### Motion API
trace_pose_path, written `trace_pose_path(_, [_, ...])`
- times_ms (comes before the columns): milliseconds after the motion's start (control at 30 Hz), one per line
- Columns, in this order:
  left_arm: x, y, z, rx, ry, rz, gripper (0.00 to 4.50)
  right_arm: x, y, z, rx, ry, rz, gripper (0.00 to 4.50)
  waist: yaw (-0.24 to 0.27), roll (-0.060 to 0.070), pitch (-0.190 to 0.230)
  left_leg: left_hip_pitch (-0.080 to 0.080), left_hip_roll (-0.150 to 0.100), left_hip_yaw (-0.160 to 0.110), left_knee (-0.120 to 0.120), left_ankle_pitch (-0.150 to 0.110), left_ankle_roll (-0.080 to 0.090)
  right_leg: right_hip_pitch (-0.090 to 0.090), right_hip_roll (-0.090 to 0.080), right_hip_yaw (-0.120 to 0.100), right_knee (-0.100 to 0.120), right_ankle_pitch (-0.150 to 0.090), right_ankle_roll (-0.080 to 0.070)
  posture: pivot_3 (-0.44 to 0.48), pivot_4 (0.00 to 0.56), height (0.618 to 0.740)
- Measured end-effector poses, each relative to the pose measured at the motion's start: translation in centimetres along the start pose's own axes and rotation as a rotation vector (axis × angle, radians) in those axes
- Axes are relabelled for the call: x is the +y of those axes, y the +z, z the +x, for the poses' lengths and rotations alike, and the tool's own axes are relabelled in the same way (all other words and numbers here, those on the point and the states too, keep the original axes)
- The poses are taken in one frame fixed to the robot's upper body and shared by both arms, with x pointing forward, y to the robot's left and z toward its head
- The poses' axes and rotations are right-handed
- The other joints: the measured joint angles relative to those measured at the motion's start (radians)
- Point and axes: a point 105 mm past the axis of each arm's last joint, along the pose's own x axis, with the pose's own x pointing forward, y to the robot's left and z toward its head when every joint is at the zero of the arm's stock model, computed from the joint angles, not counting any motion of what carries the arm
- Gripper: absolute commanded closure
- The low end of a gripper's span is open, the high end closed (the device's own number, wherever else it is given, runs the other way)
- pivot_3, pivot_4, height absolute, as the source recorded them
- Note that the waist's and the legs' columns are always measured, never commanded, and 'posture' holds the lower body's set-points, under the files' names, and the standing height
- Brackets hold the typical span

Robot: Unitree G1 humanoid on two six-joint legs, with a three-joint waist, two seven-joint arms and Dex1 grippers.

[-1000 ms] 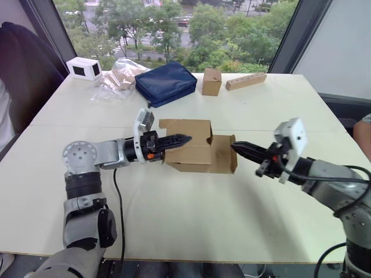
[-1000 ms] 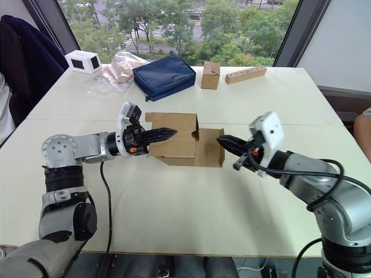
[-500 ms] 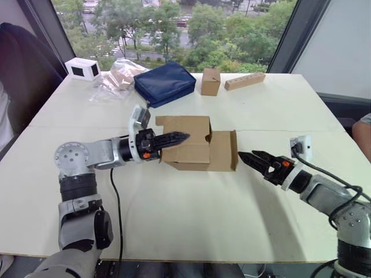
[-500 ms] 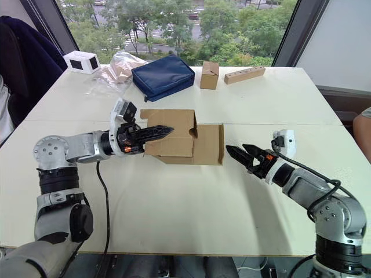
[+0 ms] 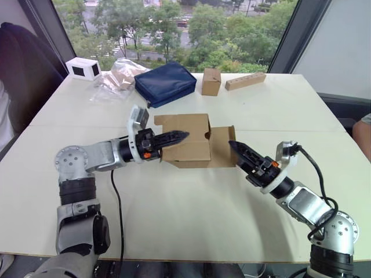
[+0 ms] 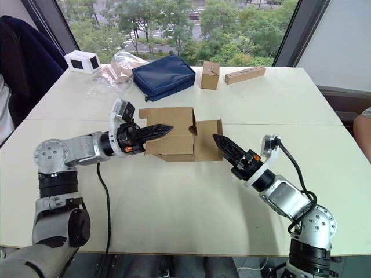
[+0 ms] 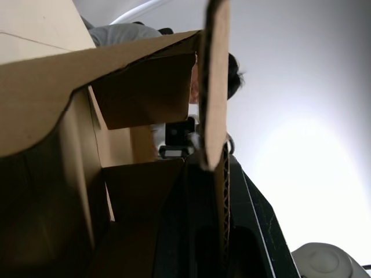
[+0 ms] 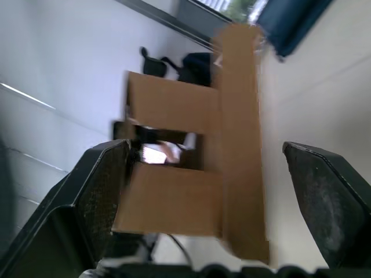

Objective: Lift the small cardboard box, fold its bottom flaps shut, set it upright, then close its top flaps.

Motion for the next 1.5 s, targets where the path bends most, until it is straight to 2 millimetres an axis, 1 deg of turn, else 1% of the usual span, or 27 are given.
trace_pose_path(67, [-0.1,0.2,-0.1,-0.006,0.003,0.006,4.5,0.8,0.0,0.3,-0.006,0.023,0.004,0.03,0.0,0.0,0.0,0.0,0.0,0.0,0.0,0.0,0.0,0.0,0.0,0.0,0.0,0.0,0.0,0.0,0.15,0.74])
trace_pose_path(133, [-0.1,0.2,-0.1,-0.008,0.002,0.008,4.5,1.3,0.1,0.5,-0.015,0.033,0.015,0.58,0.001,0.0,0.0,0.0,0.0,0.0,0.0,0.0,0.0,0.0,0.0,0.0,-0.001,0.0,0.0,0.0,0.15,0.74])
trace_pose_path(167, [-0.1,0.2,0.0,-0.008,0.0,0.007,4.5,1.4,0.1,0.5,-0.017,0.032,0.015,0.71,0.001,0.0,0.0,0.0,0.0,0.0,0.0,0.0,0.0,0.0,0.0,0.0,-0.001,0.0,0.0,0.0,0.15,0.74])
trace_pose_path(333, [0.1,-0.1,0.1,0.001,0.006,0.0,4.5,1.6,0.1,0.7,-0.008,0.027,0.008,2.62,0.0,0.0,0.0,0.0,0.0,0.0,0.0,0.0,0.0,0.0,0.0,0.0,-0.001,0.0,0.0,0.0,0.15,0.74])
trace_pose_path(500, [0.0,0.1,-0.1,-0.01,0.005,0.005,4.5,1.4,-0.1,0.8,0.003,0.012,0.005,2.62,0.001,0.0,0.0,0.0,0.0,0.0,0.0,0.0,0.0,0.0,0.0,0.0,-0.001,0.0,0.0,0.0,0.15,0.74])
trace_pose_path(600, [0.1,0.0,0.1,0.0,0.005,0.002,4.5,1.4,-0.5,0.8,0.026,0.007,-0.002,2.62,0.001,0.0,0.0,0.0,0.0,0.0,0.0,0.0,0.001,0.0,0.0,0.0,-0.001,0.0,0.0,0.0,0.15,0.74])
trace_pose_path(667, [0.1,-0.1,0.2,0.006,0.008,0.002,4.5,1.4,-0.8,0.8,0.041,0.005,-0.01,2.62,0.001,0.0,0.0,0.0,0.0,0.0,0.0,-0.003,0.005,0.0,0.0,0.0,-0.001,0.0,0.0,0.0,0.15,0.74])
trace_pose_path(700, [0.1,-0.1,0.2,0.006,0.009,0.002,4.5,1.4,-0.9,0.7,0.045,0.007,-0.013,3.13,0.0,0.0,0.0,0.0,0.0,0.0,0.0,-0.003,0.005,0.0,0.0,0.0,-0.001,0.0,0.0,0.0,0.15,0.74])
trace_pose_path(733, [0.1,-0.1,0.2,0.005,0.01,0.003,4.5,1.4,-1.0,0.7,0.046,0.007,-0.015,3.37,0.0,0.0,0.0,0.0,0.0,0.0,0.0,-0.003,0.005,0.0,0.0,0.0,-0.001,0.0,0.0,0.0,0.15,0.74])
trace_pose_path(800, [0.2,-0.2,0.2,0.0,0.012,0.003,4.5,1.3,-1.0,0.7,0.049,0.005,-0.023,4.16,0.0,0.0,0.0,0.0,0.0,0.0,0.0,-0.003,0.005,0.0,0.0,0.0,-0.001,0.0,0.0,0.0,0.15,0.74])
trace_pose_path(1100, [0.4,-0.4,0.1,0.002,0.018,-0.001,4.5,1.2,-0.8,0.7,0.058,-0.004,-0.054,4.16,0.001,0.0,0.0,0.0,0.0,0.0,0.0,-0.003,0.005,0.0,0.0,0.0,-0.002,0.0,0.0,0.0,0.15,0.74])
trace_pose_path(1300, [0.4,-0.4,0.2,-0.001,0.015,-0.002,4.5,1.5,-1.2,1.1,0.087,-0.01,-0.105,4.16,0.001,0.0,0.0,0.0,0.0,0.0,0.0,-0.003,0.005,0.0,0.0,0.0,-0.002,0.0,0.0,0.0,0.15,0.74])
trace_pose_path(1500, [0.5,-0.3,0.1,-0.007,0.019,-0.003,4.5,1.3,-1.4,1.5,0.098,-0.031,-0.145,4.16,0.001,0.0,0.0,0.0,0.0,0.0,0.0,-0.003,0.005,0.0,0.0,0.0,-0.002,0.0,0.0,0.0,0.15,0.74])
